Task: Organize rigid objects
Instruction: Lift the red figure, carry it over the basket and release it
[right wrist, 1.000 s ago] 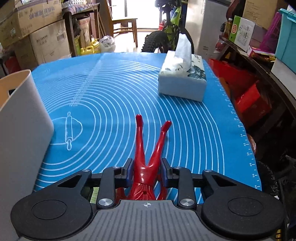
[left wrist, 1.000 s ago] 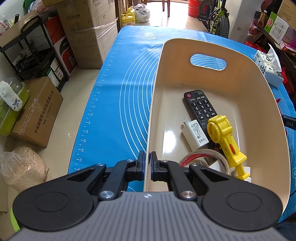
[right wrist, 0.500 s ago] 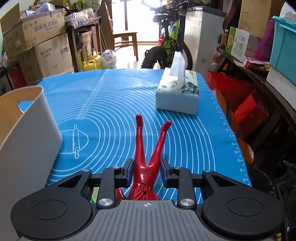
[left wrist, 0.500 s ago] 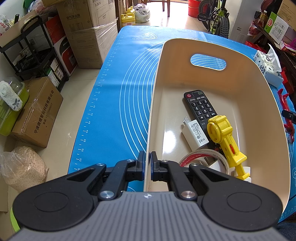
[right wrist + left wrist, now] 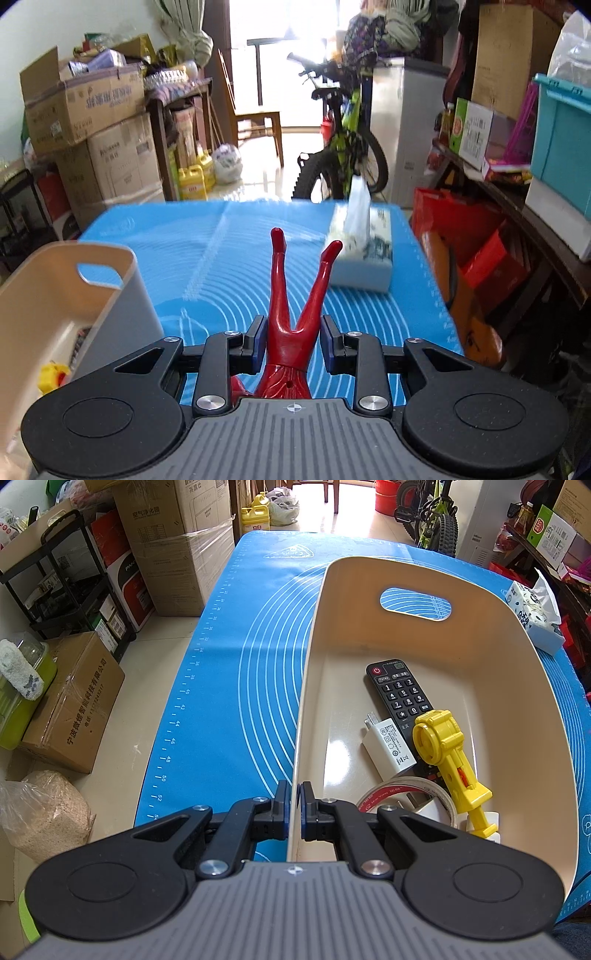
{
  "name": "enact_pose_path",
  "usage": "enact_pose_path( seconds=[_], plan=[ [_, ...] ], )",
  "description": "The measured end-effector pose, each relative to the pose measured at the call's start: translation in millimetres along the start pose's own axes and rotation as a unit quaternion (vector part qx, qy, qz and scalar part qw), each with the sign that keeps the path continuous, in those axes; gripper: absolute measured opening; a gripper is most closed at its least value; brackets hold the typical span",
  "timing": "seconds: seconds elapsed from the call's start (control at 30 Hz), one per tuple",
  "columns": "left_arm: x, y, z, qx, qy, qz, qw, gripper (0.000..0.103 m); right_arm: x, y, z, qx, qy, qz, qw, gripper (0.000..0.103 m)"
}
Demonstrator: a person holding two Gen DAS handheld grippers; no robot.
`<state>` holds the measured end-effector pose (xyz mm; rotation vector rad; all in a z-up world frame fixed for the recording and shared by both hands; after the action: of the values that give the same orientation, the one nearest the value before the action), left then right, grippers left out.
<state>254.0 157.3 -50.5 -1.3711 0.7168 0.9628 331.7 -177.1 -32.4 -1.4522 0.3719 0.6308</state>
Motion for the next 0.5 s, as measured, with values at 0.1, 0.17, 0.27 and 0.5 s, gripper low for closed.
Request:
enact_pose_path(
  seconds=[0.1,0.17,0.27,0.5],
  plan=[
    [0.0,0.0,0.0,0.000,0.000,0.000,1.0000,0.007,-16.6,-14.2,7.1,-0.006,-0.010,-0.018,1.000,0.038],
    [0.1,-0.1,0.5,0.000,0.000,0.000,1.0000,0.007,-27.1,-24.4,14.0,-0.009,-0.020,-0.031,0.999,0.038],
    [0.0,0.0,0.0,0.000,0.000,0.000,1.0000,0.007,-42.2,-37.6,29.6,-0.019,-0.042,-0.048,0.998,0.038],
    [0.1,-0.1,0.1,0.000,0.000,0.000,1.0000,0.007,-57.4,-56.1,76.9,-0.042,-0.104,-0.065,0.992,0.038]
  ],
)
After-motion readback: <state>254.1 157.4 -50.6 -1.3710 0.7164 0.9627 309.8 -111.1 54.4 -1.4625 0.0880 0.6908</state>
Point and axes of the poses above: each gripper's, at about its wrist camera, not at the fingertips, and x roughly the way its jaws point, z to its left, y to its underside, the point moved 2 cm from there along x, roughly the way its jaws point, and after that the axes turned 5 degrees about -y, right-handed, at the moved point
